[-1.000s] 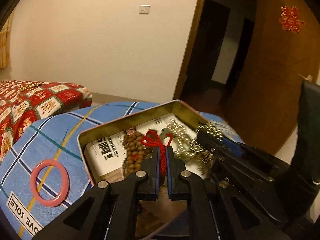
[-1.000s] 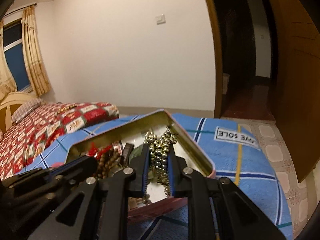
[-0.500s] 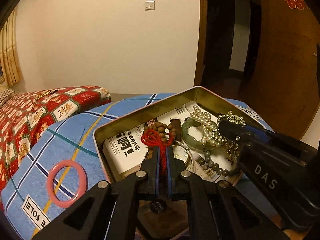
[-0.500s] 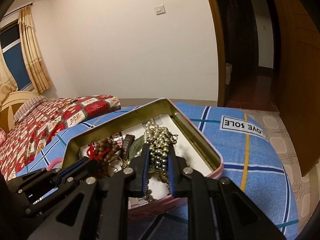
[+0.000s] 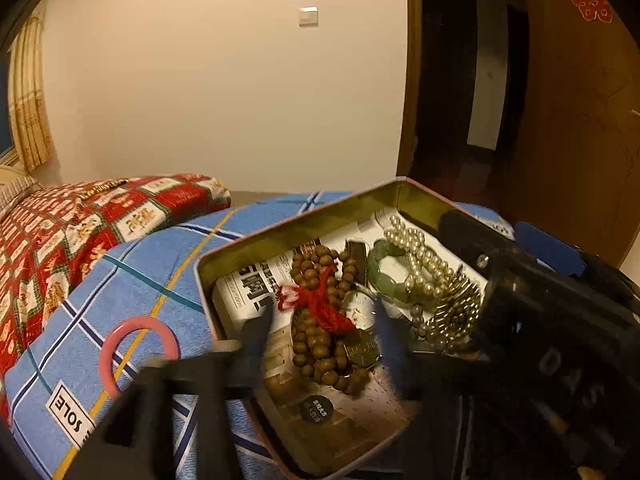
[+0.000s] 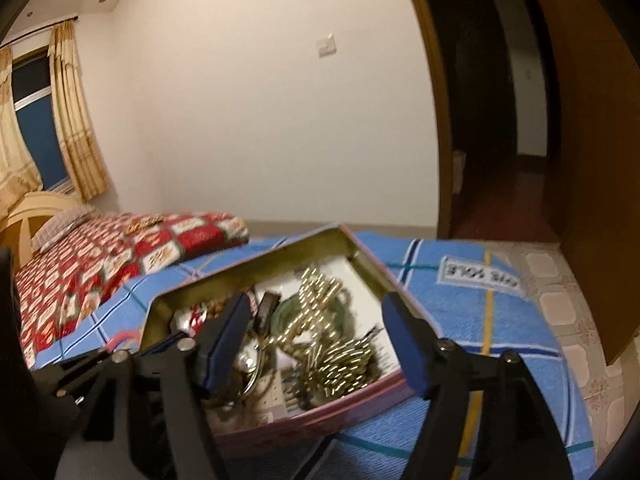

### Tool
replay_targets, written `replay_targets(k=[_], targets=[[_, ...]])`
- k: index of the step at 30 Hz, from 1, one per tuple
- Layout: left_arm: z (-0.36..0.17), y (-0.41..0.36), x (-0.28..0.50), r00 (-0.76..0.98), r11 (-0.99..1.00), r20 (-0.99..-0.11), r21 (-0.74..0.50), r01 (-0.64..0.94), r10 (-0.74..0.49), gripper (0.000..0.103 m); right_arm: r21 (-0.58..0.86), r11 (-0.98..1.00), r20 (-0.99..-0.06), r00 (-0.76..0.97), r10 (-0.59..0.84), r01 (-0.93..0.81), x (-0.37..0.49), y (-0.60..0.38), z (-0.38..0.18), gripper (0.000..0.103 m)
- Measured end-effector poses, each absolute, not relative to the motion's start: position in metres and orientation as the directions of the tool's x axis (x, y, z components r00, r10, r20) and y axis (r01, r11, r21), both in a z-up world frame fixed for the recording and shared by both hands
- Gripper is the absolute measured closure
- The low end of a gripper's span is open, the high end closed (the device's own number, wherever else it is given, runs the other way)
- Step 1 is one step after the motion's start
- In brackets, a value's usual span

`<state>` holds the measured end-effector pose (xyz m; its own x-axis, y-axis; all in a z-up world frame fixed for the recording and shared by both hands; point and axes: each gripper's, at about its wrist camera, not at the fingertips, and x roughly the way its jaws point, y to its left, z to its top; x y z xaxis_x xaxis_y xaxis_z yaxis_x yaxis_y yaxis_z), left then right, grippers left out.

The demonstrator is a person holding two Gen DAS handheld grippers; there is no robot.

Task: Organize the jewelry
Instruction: 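Lower the gold chain and red tassel into the pink tin and open both tools, then withdraw both tools from the tin toward the pink bangle and ring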

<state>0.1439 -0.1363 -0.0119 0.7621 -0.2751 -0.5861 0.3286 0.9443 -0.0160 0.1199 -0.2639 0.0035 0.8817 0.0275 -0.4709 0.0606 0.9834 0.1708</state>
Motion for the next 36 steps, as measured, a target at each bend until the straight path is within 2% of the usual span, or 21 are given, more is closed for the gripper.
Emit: replay_targets(k=[3, 9, 14, 16, 17, 36], targets=[[-0.007, -0.131, 0.137, 0.795, 0.95, -0.543, -0.016, 0.312, -0.271, 0.03, 0.171, 0.979, -0.449, 0.893, -0.027, 0.115, 0.116, -0.271, 0.006, 0.023], [-0.009, -0.131, 0.14, 0.792, 0.954, -0.554, -0.012, 0.3, -0.256, 0.03, 0.226, 0.958, -0.436, 0.898, -0.062, 0.176, 0.113, -0.286, 0.007, 0.018], [-0.009, -0.13, 0.139, 0.793, 0.956, -0.555, -0.011, 0.295, -0.251, 0.03, 0.206, 0.957, -0.427, 0.899, -0.1, 0.204, 0.111, -0.287, 0.008, 0.016], [-0.009, -0.13, 0.139, 0.792, 0.957, -0.559, -0.012, 0.29, -0.247, 0.03, 0.19, 0.958, -0.415, 0.902, -0.121, 0.216, 0.11, -0.285, 0.008, 0.004], [-0.01, -0.129, 0.138, 0.791, 0.957, -0.56, -0.013, 0.289, -0.246, 0.03, 0.177, 0.959, -0.412, 0.901, -0.134, 0.223, 0.109, -0.284, 0.008, 0.003], [-0.012, -0.126, 0.12, 0.807, 0.97, -0.565, 0.045, 0.238, -0.172, 0.03, 0.108, 0.953, -0.468, 0.86, -0.204, 0.284, 0.104, -0.28, 0.004, 0.002]])
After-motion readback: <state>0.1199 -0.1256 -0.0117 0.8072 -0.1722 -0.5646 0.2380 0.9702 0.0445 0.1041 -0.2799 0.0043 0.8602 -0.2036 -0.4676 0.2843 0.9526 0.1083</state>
